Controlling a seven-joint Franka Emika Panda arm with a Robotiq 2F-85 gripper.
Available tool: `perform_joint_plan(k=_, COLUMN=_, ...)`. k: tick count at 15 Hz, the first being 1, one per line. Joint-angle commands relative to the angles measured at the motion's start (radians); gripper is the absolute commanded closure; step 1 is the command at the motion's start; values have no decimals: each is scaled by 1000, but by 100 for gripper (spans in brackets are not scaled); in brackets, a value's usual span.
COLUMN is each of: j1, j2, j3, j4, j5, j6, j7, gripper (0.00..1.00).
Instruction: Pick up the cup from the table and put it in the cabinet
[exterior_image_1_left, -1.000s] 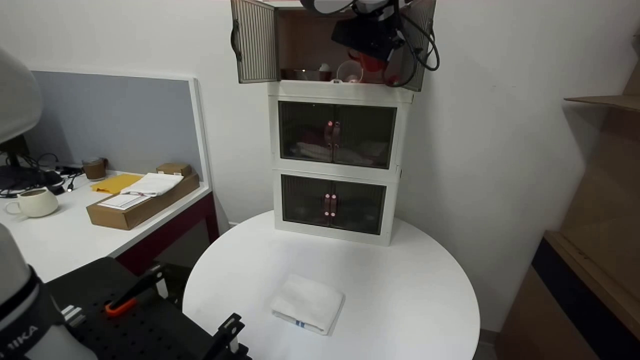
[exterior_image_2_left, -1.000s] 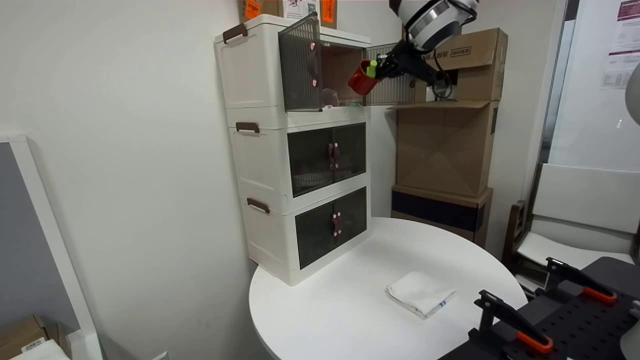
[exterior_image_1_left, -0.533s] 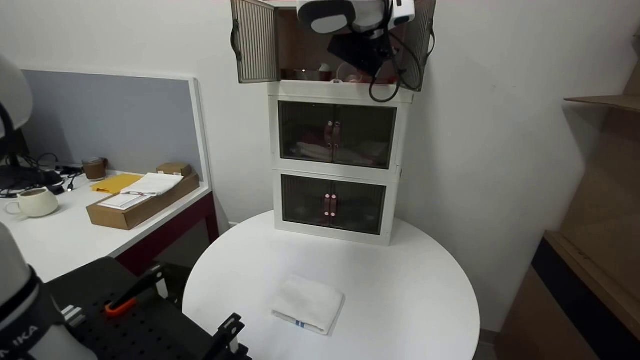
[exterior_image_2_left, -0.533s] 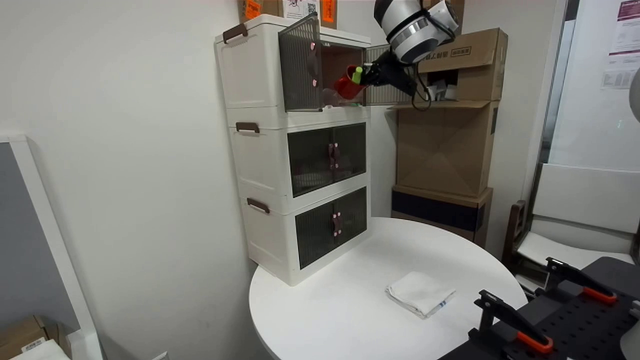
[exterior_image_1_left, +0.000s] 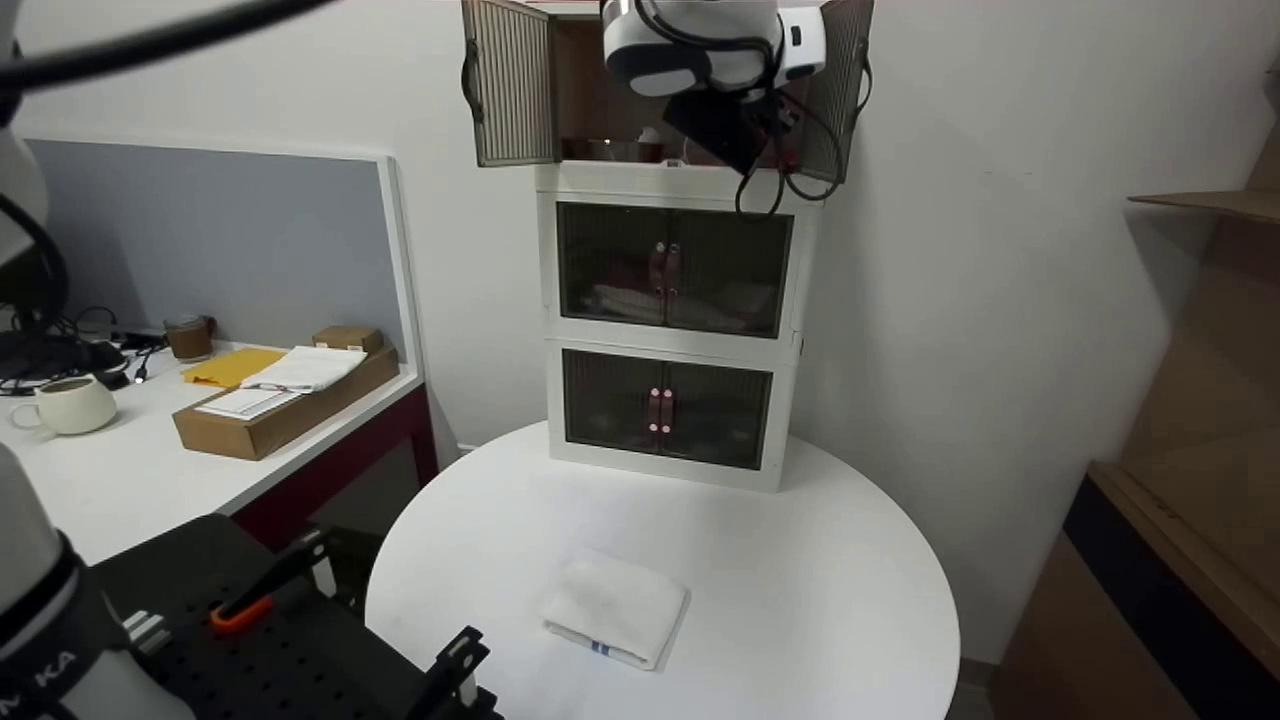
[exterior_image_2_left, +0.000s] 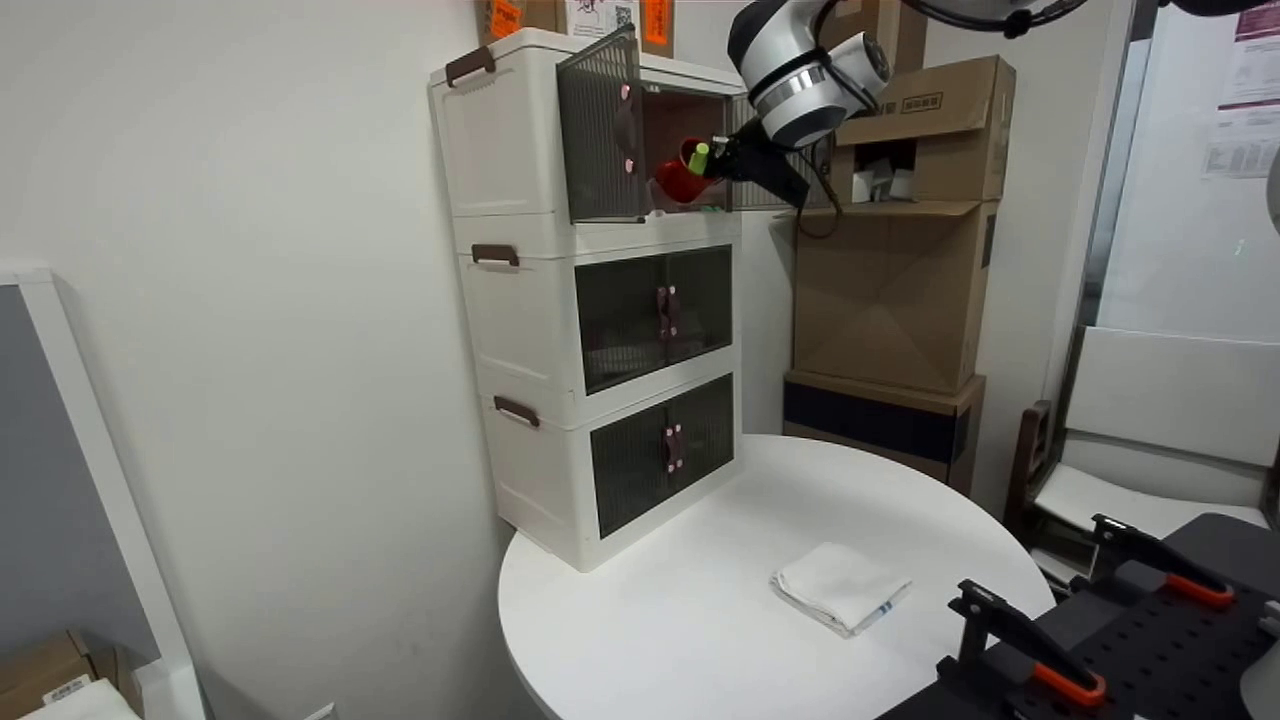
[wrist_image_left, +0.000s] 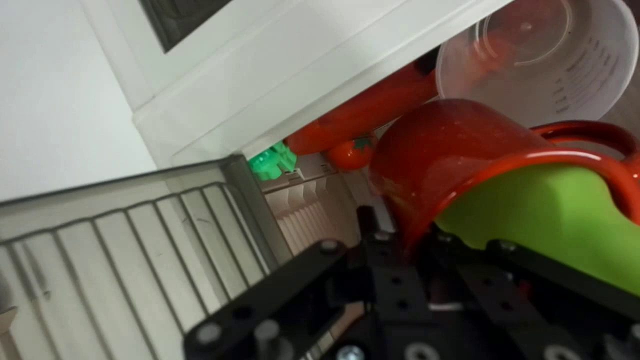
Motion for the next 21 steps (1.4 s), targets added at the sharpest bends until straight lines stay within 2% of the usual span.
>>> perform_joint_plan(k=1, j1=75, j2=83, j3=-30, j4=108, j5=-38, j6=65, j7=-11, gripper=99)
perform_joint_plan(k=6, j1=168, j2=135, j3=-107, j4=191, j5=-49, j6=104, j7=-1, gripper=99)
perform_joint_plan(k=7, j1=187, j2=148, j3=-118, j4=211, j5=-48, j6=119, j7=1, gripper=69)
perform_joint_plan(k=8, j1=200, j2=154, j3=-130, j4=224, j5=-45, j6=124, j7=3, gripper=68)
perform_joint_plan(k=13, j1=242, j2=170, j3=-137, j4=263, j5=-48, j6=149, j7=1, gripper=32)
perform_joint_plan(k=17, j1=197, j2=143, j3=-81, j4=212, j5=-68, j6=142, j7=-4, gripper=2)
perform_joint_plan(k=19, j1=145, j2=115, j3=-38, j4=148, j5=-80, j6=136, j7=-11, gripper=0)
perform_joint_plan(k=21, j1=49, j2=80, j3=43, j4=42, j5=-98, j6=138, j7=-20, gripper=0)
